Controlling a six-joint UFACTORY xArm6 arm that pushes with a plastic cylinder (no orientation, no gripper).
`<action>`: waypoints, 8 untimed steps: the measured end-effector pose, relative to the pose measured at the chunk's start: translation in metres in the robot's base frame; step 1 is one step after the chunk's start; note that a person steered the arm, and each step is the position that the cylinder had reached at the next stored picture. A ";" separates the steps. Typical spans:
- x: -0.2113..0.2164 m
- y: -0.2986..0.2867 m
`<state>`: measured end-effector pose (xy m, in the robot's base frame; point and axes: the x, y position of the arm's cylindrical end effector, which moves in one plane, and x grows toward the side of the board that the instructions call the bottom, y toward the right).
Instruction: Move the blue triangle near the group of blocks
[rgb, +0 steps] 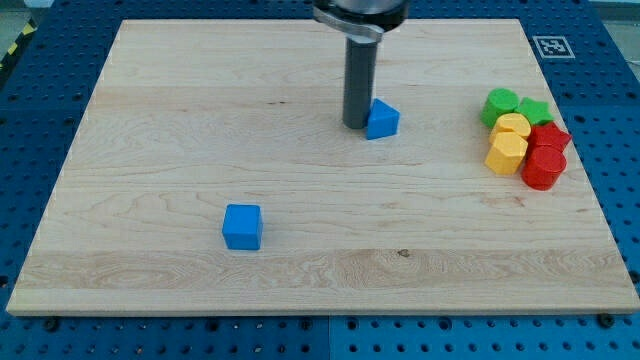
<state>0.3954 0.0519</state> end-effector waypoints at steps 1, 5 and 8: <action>0.008 0.017; -0.003 0.036; 0.030 0.044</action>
<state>0.4256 0.0954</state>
